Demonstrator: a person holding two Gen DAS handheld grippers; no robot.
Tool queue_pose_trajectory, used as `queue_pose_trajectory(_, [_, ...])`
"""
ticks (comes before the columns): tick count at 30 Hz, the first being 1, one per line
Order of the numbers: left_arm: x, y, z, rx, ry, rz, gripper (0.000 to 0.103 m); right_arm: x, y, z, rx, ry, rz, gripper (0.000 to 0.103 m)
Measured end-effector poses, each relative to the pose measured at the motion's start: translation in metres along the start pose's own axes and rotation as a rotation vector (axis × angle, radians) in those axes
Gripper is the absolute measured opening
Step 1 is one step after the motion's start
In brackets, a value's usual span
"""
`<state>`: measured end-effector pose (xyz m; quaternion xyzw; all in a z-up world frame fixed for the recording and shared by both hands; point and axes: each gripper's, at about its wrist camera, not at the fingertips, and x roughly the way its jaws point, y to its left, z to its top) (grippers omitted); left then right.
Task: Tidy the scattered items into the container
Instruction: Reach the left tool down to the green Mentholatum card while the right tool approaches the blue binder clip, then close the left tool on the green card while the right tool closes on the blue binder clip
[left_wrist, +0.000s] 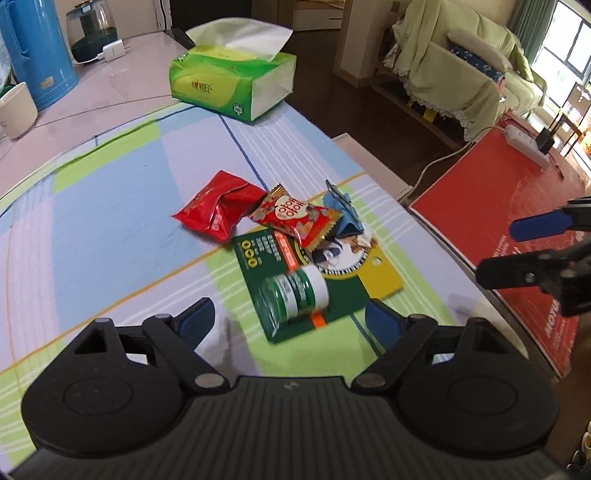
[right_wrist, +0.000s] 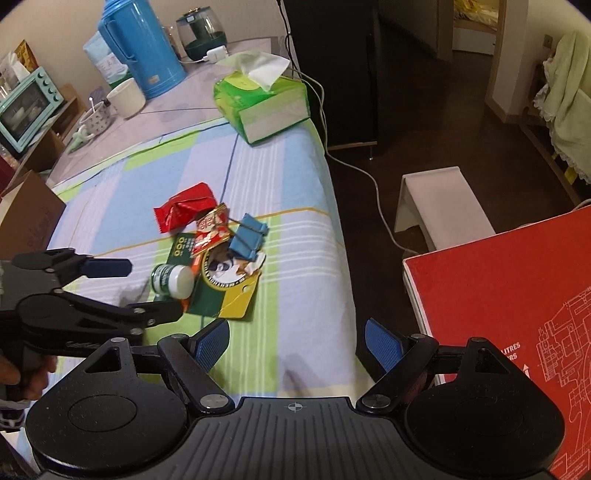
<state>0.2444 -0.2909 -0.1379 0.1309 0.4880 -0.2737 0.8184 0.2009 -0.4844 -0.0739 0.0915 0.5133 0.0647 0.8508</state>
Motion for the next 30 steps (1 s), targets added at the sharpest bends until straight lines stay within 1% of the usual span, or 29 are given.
queue_pose_trajectory(1, [0.004,0.0,0.001,0.0,0.004,0.004,0.074,0.002,-0.001,0.002,0.0,0.003,0.004,0.084])
queue_pose_trajectory(2, [0.008,0.001,0.002,0.0,0.008,0.008,0.07,0.005,-0.002,0.004,-0.002,0.006,0.009,0.084])
queue_pose_trajectory(4, [0.012,0.006,0.001,-0.012,0.014,-0.012,0.046,0.01,-0.002,0.007,-0.015,0.012,0.021,0.084])
queue_pose_trajectory(7, [0.011,0.014,-0.004,-0.011,0.01,-0.037,0.041,0.019,-0.001,0.012,-0.057,0.013,0.05,0.084])
queue_pose_trajectory(8, [0.009,0.016,-0.006,0.005,0.007,-0.037,0.037,0.023,0.0,0.014,-0.079,0.014,0.063,0.084])
queue_pose_trajectory(9, [0.006,0.018,-0.008,0.017,0.008,-0.036,0.031,0.026,0.001,0.015,-0.103,0.015,0.078,0.084])
queue_pose_trajectory(16, [-0.016,0.051,-0.037,0.051,0.073,-0.031,0.031,0.049,0.021,0.021,-0.3,0.03,0.16,0.084])
queue_pose_trajectory(18, [-0.021,0.059,-0.043,0.046,0.087,-0.029,0.031,0.057,0.028,0.021,-0.343,0.026,0.173,0.083])
queue_pose_trajectory(21, [-0.022,0.065,-0.045,0.009,0.082,-0.008,0.043,0.072,0.037,0.024,-0.395,0.016,0.164,0.083])
queue_pose_trajectory(22, [-0.021,0.066,-0.045,-0.002,0.08,-0.001,0.044,0.077,0.04,0.026,-0.414,0.009,0.16,0.083])
queue_pose_trajectory(26, [-0.016,0.065,-0.043,-0.025,0.054,0.014,0.044,0.08,0.045,0.023,-0.469,0.019,0.167,0.083])
queue_pose_trajectory(29, [-0.015,0.063,-0.042,-0.01,0.036,0.021,0.043,0.082,0.049,0.019,-0.508,0.031,0.174,0.083])
queue_pose_trajectory(30, [-0.015,0.063,-0.043,0.002,0.032,0.021,0.04,0.082,0.05,0.018,-0.521,0.035,0.177,0.076])
